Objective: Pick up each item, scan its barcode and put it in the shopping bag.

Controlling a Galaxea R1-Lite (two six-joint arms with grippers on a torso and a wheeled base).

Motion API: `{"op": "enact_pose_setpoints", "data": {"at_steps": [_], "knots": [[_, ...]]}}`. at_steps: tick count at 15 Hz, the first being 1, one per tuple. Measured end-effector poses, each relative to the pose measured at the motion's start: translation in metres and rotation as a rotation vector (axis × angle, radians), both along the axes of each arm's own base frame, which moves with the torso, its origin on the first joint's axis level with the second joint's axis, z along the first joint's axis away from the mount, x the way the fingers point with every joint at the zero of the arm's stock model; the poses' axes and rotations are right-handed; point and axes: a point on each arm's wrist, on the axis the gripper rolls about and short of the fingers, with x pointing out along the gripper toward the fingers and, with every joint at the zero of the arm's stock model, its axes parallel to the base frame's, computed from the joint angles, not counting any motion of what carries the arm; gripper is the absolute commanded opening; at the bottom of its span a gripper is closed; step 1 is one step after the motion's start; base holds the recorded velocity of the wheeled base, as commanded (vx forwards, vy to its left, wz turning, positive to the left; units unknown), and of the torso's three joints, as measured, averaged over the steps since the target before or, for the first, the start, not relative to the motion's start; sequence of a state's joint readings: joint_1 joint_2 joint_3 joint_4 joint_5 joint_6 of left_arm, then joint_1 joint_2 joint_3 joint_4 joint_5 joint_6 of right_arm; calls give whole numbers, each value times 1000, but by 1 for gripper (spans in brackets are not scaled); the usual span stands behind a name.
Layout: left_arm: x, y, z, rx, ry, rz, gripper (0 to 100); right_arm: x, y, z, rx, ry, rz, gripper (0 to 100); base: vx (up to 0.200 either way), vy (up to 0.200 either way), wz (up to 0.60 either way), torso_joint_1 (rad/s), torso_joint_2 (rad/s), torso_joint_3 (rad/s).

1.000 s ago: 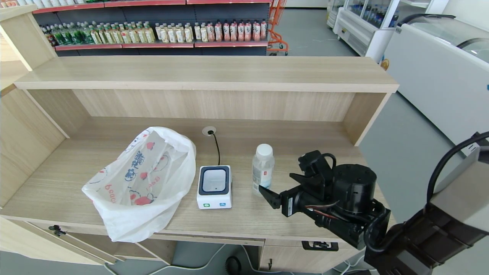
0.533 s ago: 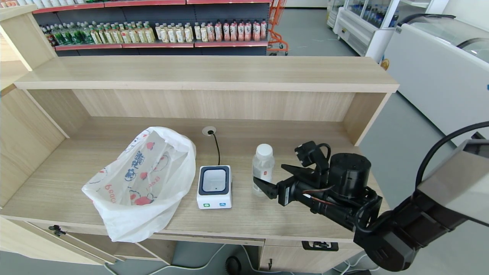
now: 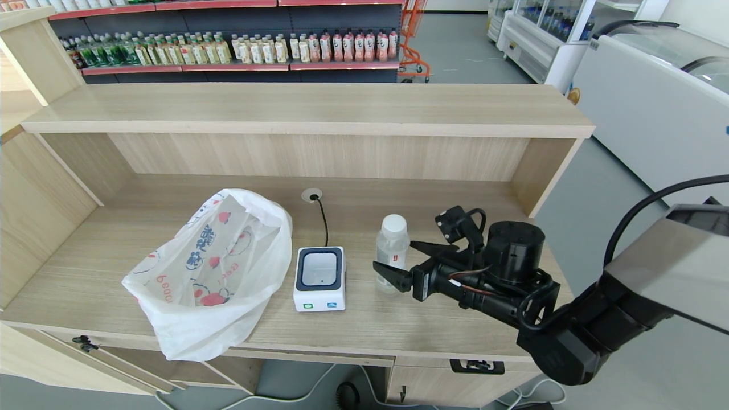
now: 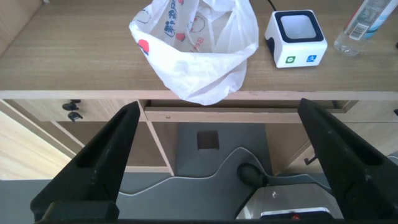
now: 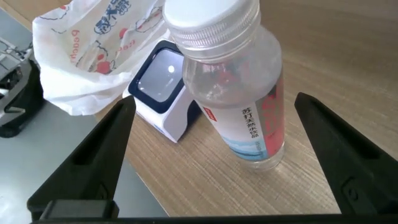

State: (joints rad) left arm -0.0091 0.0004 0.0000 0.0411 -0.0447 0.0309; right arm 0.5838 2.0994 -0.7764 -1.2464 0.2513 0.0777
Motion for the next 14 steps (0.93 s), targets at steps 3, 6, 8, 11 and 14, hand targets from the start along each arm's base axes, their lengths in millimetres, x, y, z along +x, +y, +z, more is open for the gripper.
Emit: {"op": "enact_pose_setpoints", "data": {"at_steps": [3, 6, 8, 11, 14], "knots": [[0, 0, 0, 0, 0, 0, 100, 8, 4, 0, 3, -1, 22, 100, 0, 0, 0, 0, 0, 0], [0, 0, 0, 0, 0, 1, 100, 18, 10, 1, 6, -5, 26, 100, 0, 0, 0, 0, 0, 0], [0, 0, 0, 0, 0, 0, 100, 24, 16, 0, 13, -18, 37, 100, 0, 0, 0, 0, 0, 0], [0, 0, 0, 0, 0, 0, 100, 29, 21, -4, -3, -30, 48, 100, 0, 0, 0, 0, 0, 0], [0, 0, 0, 0, 0, 0, 100, 34, 26, -7, -15, -35, 53, 100, 0, 0, 0, 0, 0, 0]]}}
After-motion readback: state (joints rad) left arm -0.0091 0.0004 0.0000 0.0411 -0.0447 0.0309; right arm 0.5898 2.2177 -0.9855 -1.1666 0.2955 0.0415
